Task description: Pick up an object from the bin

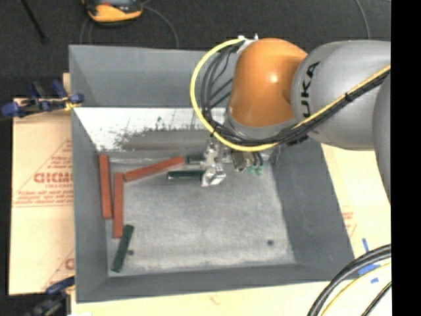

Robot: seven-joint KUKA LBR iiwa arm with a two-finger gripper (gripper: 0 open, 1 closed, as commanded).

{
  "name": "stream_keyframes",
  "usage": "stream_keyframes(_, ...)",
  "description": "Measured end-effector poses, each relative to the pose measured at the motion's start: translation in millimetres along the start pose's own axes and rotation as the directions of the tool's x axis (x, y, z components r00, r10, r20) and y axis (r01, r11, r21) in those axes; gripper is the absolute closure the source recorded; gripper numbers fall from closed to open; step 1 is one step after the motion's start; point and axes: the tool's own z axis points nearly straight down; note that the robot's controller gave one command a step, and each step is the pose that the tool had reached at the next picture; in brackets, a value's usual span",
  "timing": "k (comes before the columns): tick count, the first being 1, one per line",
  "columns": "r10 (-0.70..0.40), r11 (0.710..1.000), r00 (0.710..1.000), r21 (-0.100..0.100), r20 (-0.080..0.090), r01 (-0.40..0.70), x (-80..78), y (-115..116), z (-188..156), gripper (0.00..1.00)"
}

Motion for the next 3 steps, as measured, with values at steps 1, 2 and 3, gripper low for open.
stream_keyframes(1,-0.007,1.0,1.0,0.0,0.002,0.007,-9.2,-7.6,6.8,1.0)
stream_keyframes(2,0.002,1.0,1.0,-0.001,0.001,-0.002,-11.2,-7.2,7.1,1.0)
stream_keyframes(3,-0.009,1.0,1.0,0.0,0.002,0.009,-9.6,-13.5,1.5,1.0)
